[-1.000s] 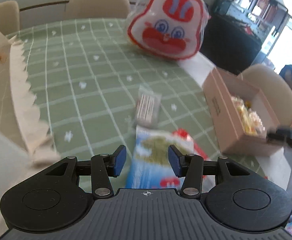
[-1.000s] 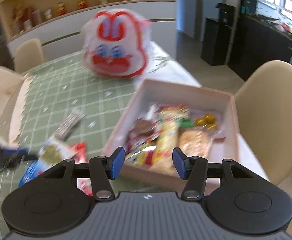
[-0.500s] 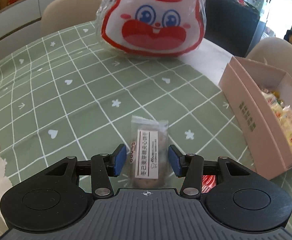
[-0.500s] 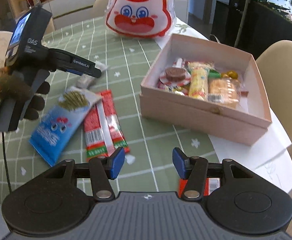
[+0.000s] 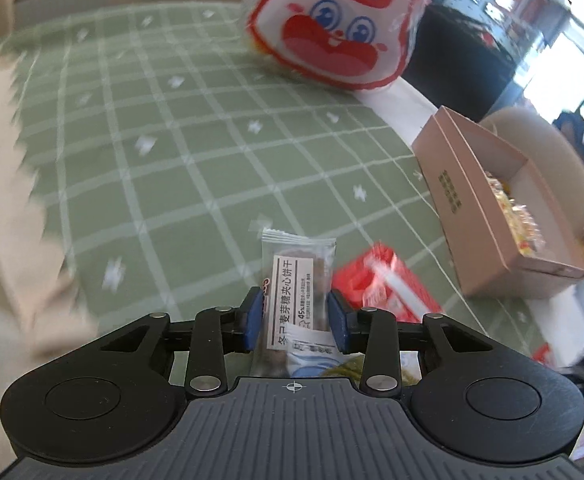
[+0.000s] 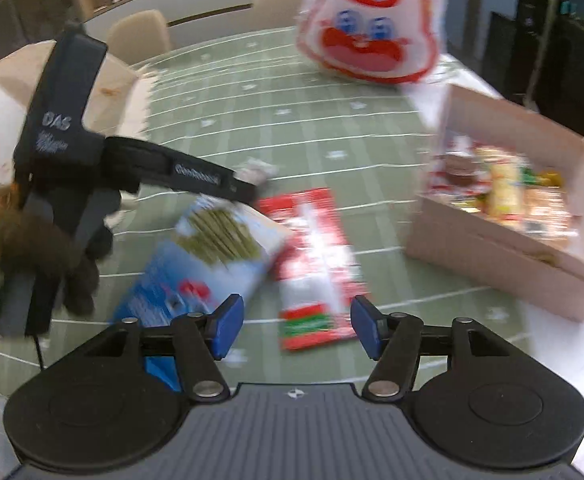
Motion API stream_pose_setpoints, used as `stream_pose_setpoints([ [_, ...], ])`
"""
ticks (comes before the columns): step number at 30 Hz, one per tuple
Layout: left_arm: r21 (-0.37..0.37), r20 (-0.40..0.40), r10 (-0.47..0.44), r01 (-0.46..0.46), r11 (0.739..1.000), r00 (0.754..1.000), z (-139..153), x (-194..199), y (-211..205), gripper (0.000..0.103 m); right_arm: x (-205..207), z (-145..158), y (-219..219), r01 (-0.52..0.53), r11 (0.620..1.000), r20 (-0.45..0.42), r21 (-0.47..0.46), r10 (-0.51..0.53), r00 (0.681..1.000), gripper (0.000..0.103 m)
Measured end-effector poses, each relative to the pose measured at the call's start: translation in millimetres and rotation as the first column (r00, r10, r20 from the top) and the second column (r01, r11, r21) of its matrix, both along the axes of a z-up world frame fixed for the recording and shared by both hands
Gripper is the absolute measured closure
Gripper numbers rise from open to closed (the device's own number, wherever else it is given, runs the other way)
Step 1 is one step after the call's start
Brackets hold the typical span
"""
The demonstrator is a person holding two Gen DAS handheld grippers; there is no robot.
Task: Organize snacks
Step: 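Grasp the wrapped biscuit with the left tool while the right lowers toward red packets, then grasp the small red packet with the right tool while the left holds the biscuit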
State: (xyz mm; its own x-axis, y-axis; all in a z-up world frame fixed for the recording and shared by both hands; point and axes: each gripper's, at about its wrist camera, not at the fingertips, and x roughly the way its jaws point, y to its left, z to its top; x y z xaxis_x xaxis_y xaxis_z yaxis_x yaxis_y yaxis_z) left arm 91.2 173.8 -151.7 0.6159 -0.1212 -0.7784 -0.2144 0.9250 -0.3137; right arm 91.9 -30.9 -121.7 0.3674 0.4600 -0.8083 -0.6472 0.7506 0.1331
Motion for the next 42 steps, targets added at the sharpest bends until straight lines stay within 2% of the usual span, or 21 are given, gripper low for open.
stream_pose_setpoints([
  [4,-0.07,-0.012,0.065,-0.066,0.995,0.998,2,-38,9,0.063,-15,-9,29,-0.061,0.998,-0.061,-0.006,0.061,0.996,0.043],
  [9,-0.082,0.015,0.118,-0.116,0.99,0.993,10,-68,19,0.064,-27,-18,33,-0.089,0.996,-0.148,0.014,0.09,0.985,0.045],
  [10,-0.086,0.019,0.121,-0.119,0.989,0.992,10,-71,20,0.064,-29,-18,34,-0.099,0.995,-0.161,0.027,0.102,0.982,0.047],
  [12,-0.088,0.02,0.128,-0.126,0.988,0.992,10,-73,21,0.064,-34,-19,34,-0.14,0.989,-0.187,0.05,0.147,0.971,0.072],
  [13,-0.084,0.019,0.129,-0.127,0.988,0.991,10,-74,21,0.064,-36,-19,35,-0.158,0.986,-0.196,0.056,0.166,0.966,0.075],
  [14,-0.087,0.021,0.127,-0.125,0.988,0.992,11,-74,20,0.064,-38,-18,34,-0.165,0.984,-0.194,0.06,0.174,0.966,0.084],
  [15,-0.091,0.023,0.123,-0.121,0.989,0.992,11,-74,19,0.064,-38,-16,34,-0.169,0.983,-0.196,0.067,0.179,0.964,0.088],
  [19,-0.053,0.032,0.094,-0.092,0.994,0.995,17,-74,9,0.064,-31,-11,15,-0.113,0.986,-0.223,0.121,0.138,0.965,0.094],
  [22,-0.025,0.031,0.059,-0.058,0.998,0.998,20,-72,-4,0.064,-22,-5,-8,-0.039,0.991,-0.209,0.126,0.065,0.976,0.095],
  [24,-0.004,0.027,0.022,-0.022,1.0,0.999,22,-69,-16,0.064,-16,-2,-27,0.015,0.994,-0.176,0.109,0.004,0.984,0.103],
  [29,0.033,0.019,-0.087,0.086,0.996,0.996,24,-63,-53,0.064,-5,4,-77,0.172,0.985,-0.048,0.016,-0.171,0.984,0.103],
  [33,0.032,0.015,-0.161,0.16,0.987,0.987,22,-61,-79,0.064,-11,3,-105,0.231,0.97,0.054,-0.071,-0.227,0.972,0.099],
  [34,0.027,0.015,-0.171,0.17,0.985,0.985,21,-61,-83,0.064,-13,1,-110,0.242,0.968,0.053,-0.072,-0.238,0.97,0.096],
  [36,0.023,0.019,-0.169,0.168,0.986,0.986,22,-60,-87,0.064,-16,-3,-117,0.262,0.964,0.014,-0.054,-0.261,0.965,0.076],
  [38,0.033,0.028,-0.148,0.147,0.989,0.989,24,-61,-84,0.064,-22,-3,-127,0.28,0.96,-0.037,-0.014,-0.28,0.959,0.062],
  [42,0.049,0.04,-0.098,0.096,0.994,0.994,30,-64,-71,0.064,-41,-4,-122,0.234,0.97,-0.107,0.06,-0.227,0.968,0.058],
])
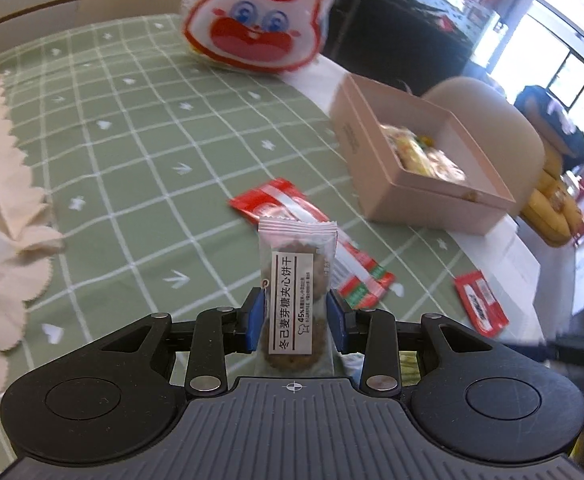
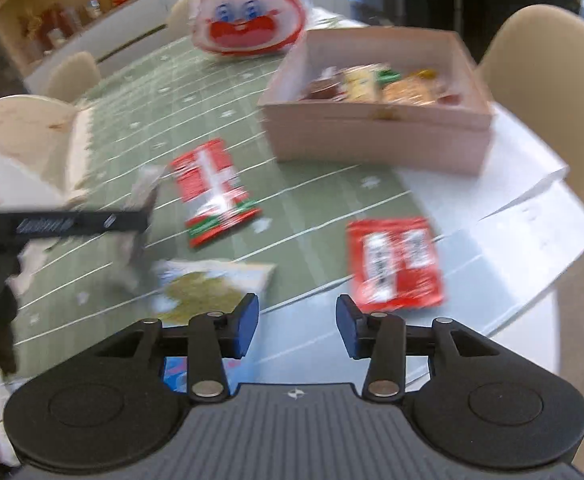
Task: Organize snacks
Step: 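Grasp the small red packet with the right tool while the left holds the biscuit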
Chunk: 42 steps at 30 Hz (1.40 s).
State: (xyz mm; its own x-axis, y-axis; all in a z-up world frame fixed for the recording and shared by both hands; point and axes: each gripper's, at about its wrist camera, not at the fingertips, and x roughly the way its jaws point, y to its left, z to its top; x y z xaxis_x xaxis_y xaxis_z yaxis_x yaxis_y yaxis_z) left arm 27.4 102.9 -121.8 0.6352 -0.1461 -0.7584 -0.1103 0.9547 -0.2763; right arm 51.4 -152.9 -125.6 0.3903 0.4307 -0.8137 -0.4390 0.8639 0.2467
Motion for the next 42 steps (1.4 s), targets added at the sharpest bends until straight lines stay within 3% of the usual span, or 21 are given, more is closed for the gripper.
stream_pose_setpoints([
  [2,0.008,-0.006,0.015,-0.015,1.0,1.0,0,-1,5,0.064,-11,0,12,-0.081,0.997,-0.004,0.001,0.081,0.997,0.057],
  [5,0.009,-0.029,-0.001,0.002,1.0,1.0,-3,-4,5,0.064,-26,4,33,-0.152,0.983,0.077,-0.104,0.161,0.984,0.058],
  [7,0.013,-0.046,-0.031,0.032,0.999,0.998,-6,-7,-1,0.064,-28,6,36,-0.107,0.976,0.171,-0.188,0.14,0.975,0.057],
  [10,0.007,-0.069,-0.073,0.074,0.997,0.995,-15,-11,-11,0.064,-13,-1,28,0.014,0.967,0.243,-0.254,0.049,0.969,0.05],
  [13,0.004,-0.09,-0.098,0.099,0.995,0.991,-22,-11,-20,0.064,12,-14,8,0.135,0.96,0.21,-0.247,-0.083,0.974,0.05],
  [18,0.02,-0.098,-0.134,0.136,0.99,0.986,-24,-12,-31,0.064,30,-27,-26,0.247,0.962,0.103,-0.115,-0.235,0.966,0.046],
  [25,0.028,-0.1,-0.144,0.147,0.989,0.984,-24,-10,-33,0.063,9,-22,0,0.051,0.989,0.09,-0.136,-0.039,0.995,0.057],
  [28,0.043,-0.097,-0.155,0.159,0.986,0.983,-25,-9,-34,0.063,1,-20,10,-0.011,0.989,0.061,-0.15,0.02,0.998,0.055],
  [32,0.057,-0.093,-0.163,0.169,0.984,0.982,-25,-10,-36,0.062,-12,-22,22,-0.057,0.971,0.125,-0.234,0.089,0.988,0.045],
  [35,0.066,-0.087,-0.164,0.17,0.983,0.983,-25,-12,-38,0.062,-9,-20,23,-0.029,0.971,0.134,-0.238,0.062,0.989,0.045],
  [42,0.083,-0.085,-0.187,0.194,0.977,0.979,-25,-12,-39,0.059,23,-18,12,0.137,0.985,0.057,-0.106,-0.132,0.99,0.044],
])
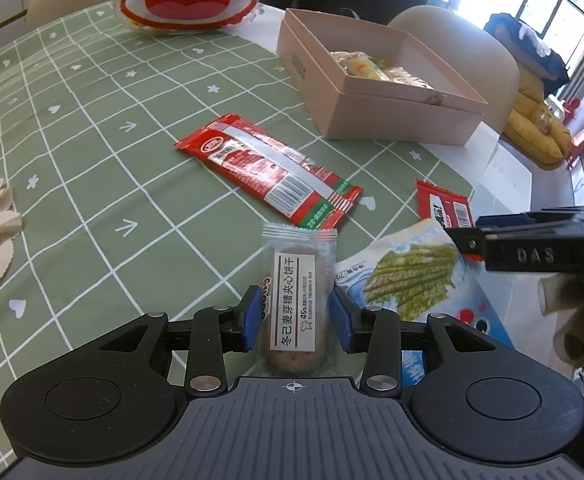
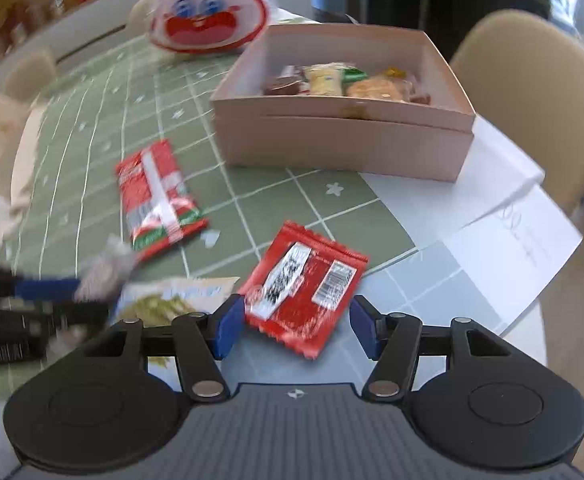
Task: Organize snacks
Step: 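Grasp the small red packet with the right tool while the left holds the biscuit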
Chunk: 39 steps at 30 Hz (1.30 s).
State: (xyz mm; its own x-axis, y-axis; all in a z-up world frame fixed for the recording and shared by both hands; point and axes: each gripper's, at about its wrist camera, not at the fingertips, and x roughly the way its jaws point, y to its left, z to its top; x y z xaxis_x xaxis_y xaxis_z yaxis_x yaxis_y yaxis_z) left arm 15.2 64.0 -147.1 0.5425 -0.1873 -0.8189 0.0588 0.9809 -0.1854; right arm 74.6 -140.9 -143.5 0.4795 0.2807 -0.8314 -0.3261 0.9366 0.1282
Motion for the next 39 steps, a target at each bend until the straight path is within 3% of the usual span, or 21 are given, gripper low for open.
stream_pose_setpoints([
  [3,0.0,0.004,-0.014,0.014,1.0,1.0,0,-1,2,0.059,5,-4,0,0.018,1.0,-0.014,-0.02,-0.018,1.0,0.044],
  [8,0.111,0.004,-0.065,0.064,0.992,0.998,0,-6,-11,0.058,-5,-7,-3,0.007,0.998,0.015,-0.063,-0.007,1.0,0.042],
  [12,0.075,0.0,-0.069,0.069,0.995,0.998,0,-5,-9,0.05,-10,-6,-11,0.007,0.999,0.009,-0.037,-0.007,1.0,0.042],
  [15,0.051,0.001,-0.065,0.065,0.997,0.998,0,-5,-6,0.05,-15,3,-14,-0.004,1.0,0.066,0.001,0.004,0.998,0.042],
  [19,0.055,0.01,-0.063,0.063,0.996,0.998,-1,-6,-7,0.05,-5,10,-4,-0.059,0.998,0.123,-0.027,0.062,0.99,0.041],
  [25,0.062,0.017,-0.065,0.064,0.996,0.998,-1,-10,-8,0.05,13,-8,24,-0.191,0.975,0.083,-0.11,0.201,0.976,0.041],
  [36,0.032,0.019,-0.062,0.062,0.998,0.998,-1,-10,-3,0.05,14,-12,31,-0.274,0.951,0.132,-0.142,0.293,0.947,0.038],
  [39,0.025,0.011,-0.06,0.059,0.998,0.998,0,-9,-3,0.05,17,-11,29,-0.263,0.958,0.112,-0.116,0.276,0.955,0.042],
])
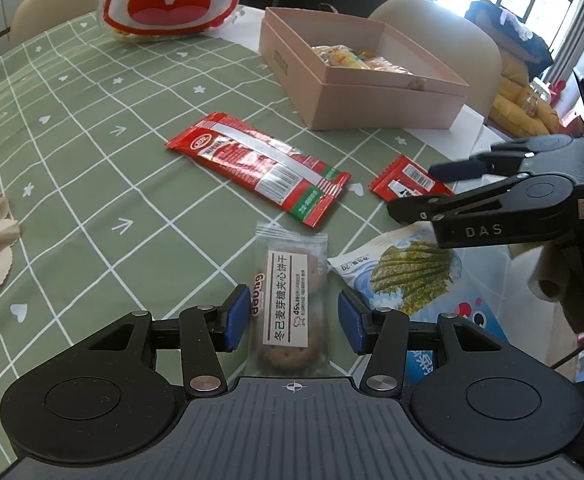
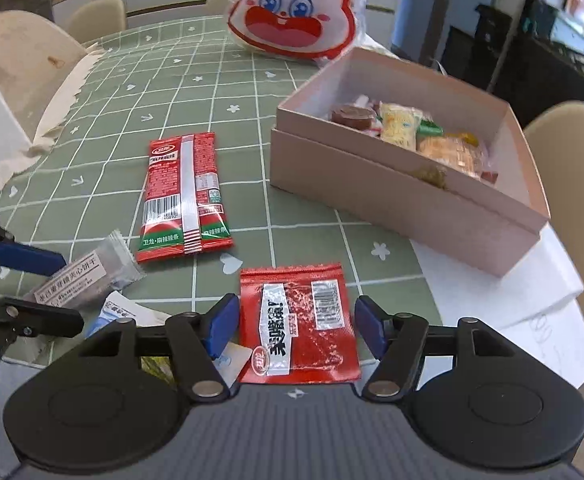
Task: Organize snacks
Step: 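Grasp the small red packet with the right tool while the left holds the biscuit, then carry biscuit and red packet over the pink box and open both tools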
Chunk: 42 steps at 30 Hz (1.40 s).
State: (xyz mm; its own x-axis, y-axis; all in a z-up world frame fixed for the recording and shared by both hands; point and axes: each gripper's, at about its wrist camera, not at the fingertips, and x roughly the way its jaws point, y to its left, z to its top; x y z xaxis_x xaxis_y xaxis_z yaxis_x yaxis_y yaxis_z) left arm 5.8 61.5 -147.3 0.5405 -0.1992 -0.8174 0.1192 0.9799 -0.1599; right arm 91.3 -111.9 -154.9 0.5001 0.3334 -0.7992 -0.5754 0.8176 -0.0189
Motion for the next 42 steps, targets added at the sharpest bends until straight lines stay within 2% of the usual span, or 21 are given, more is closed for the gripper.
stream_pose_setpoints([
  [2,-0.003,-0.005,0.003,-0.003,1.0,1.0,0,1,0,0.05,0,1,-4,0.026,0.999,-0.051,0.027,-0.024,0.998,0.042],
  [7,0.003,-0.005,0.003,-0.003,1.0,1.0,0,1,-1,0.05,-18,4,-16,0.077,0.997,-0.054,0.004,-0.077,0.996,0.045],
  [9,0.009,-0.003,0.0,0.0,1.0,1.0,0,1,-2,0.05,-23,10,-27,0.106,0.994,-0.061,0.033,-0.104,0.993,0.055],
  [10,0.015,-0.001,-0.004,0.004,1.0,1.0,0,1,-3,0.05,-25,14,-33,0.123,0.991,-0.069,0.046,-0.12,0.99,0.056],
  [14,0.058,0.01,-0.03,0.029,0.998,1.0,-1,-1,-9,0.05,-32,23,-55,0.186,0.98,-0.068,0.076,-0.181,0.981,0.056],
  [17,0.115,0.033,-0.058,0.054,0.992,0.998,-3,-6,-16,0.05,-36,20,-63,0.188,0.98,-0.058,0.069,-0.184,0.981,0.055],
  [20,0.145,0.059,-0.056,0.047,0.988,0.997,-5,-10,-21,0.05,-43,15,-65,0.17,0.984,-0.059,0.055,-0.166,0.984,0.049],
  [22,0.154,0.08,-0.04,0.027,0.988,0.996,-5,-13,-20,0.056,-49,12,-67,0.157,0.986,-0.059,0.053,-0.154,0.986,0.048],
  [26,0.124,0.09,-0.01,-0.001,0.992,0.996,-5,-14,-14,0.061,-55,2,-65,0.143,0.99,-0.046,0.019,-0.142,0.989,0.042],
  [31,0.089,0.087,0.01,-0.018,0.996,0.996,-4,-15,-10,0.064,-54,0,-64,0.134,0.991,-0.045,0.023,-0.133,0.99,0.042],
  [32,0.08,0.085,0.015,-0.022,0.997,0.996,-4,-15,-9,0.064,-53,1,-65,0.133,0.991,-0.046,0.028,-0.132,0.99,0.045],
  [35,0.05,0.089,0.029,-0.033,0.998,0.996,0,-19,-9,0.064,-50,10,-71,0.141,0.988,-0.042,0.069,-0.139,0.989,0.061],
  [38,0.042,0.136,0.02,-0.026,0.999,0.99,14,-24,-11,0.064,-44,21,-78,0.167,0.982,-0.018,0.088,-0.166,0.986,0.064],
  [42,0.006,0.212,0.004,-0.005,1.0,0.977,48,-23,-15,0.064,-39,41,-90,0.185,0.973,0.005,0.14,-0.188,0.982,0.066],
])
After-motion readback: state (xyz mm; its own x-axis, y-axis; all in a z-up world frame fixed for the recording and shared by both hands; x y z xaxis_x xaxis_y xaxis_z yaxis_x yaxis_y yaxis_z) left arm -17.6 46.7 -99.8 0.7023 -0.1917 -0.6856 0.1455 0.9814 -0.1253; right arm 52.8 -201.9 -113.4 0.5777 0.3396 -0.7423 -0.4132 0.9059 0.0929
